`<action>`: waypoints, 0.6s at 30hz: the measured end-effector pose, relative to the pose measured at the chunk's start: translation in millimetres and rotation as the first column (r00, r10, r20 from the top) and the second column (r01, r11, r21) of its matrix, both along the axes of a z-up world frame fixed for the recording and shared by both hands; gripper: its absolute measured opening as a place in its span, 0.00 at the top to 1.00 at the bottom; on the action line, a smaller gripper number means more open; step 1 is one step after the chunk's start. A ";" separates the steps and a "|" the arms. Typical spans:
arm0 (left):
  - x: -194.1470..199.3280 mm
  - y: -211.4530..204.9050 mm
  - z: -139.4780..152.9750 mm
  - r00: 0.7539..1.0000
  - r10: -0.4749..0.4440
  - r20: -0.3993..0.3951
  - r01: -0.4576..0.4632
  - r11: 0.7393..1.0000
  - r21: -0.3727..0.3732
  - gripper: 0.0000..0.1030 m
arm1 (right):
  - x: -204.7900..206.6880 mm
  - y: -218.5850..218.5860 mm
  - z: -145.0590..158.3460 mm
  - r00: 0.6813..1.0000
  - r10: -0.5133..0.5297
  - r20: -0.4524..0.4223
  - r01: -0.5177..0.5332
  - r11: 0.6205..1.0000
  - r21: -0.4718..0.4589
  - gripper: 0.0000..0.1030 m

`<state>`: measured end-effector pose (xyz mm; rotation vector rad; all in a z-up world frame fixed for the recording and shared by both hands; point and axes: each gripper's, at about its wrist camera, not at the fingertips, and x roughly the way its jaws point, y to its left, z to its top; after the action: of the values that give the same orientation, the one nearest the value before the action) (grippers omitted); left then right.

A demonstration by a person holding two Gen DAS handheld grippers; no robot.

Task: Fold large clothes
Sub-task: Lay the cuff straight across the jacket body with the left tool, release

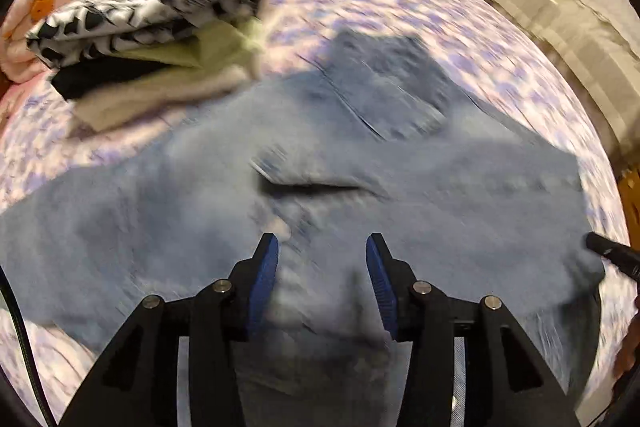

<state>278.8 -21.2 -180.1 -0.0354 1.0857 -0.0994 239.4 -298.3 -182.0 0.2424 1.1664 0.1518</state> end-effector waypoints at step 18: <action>-23.2 -14.5 -41.8 0.992 -0.074 -0.106 0.071 0.997 -0.037 0.56 | -35.0 -51.9 -24.4 0.989 -0.135 -0.058 0.127 0.985 -0.119 0.93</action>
<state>255.6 -35.8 -221.9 -0.0312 1.1935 -0.1826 204.4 -350.2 -206.4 0.2226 1.2162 -0.0396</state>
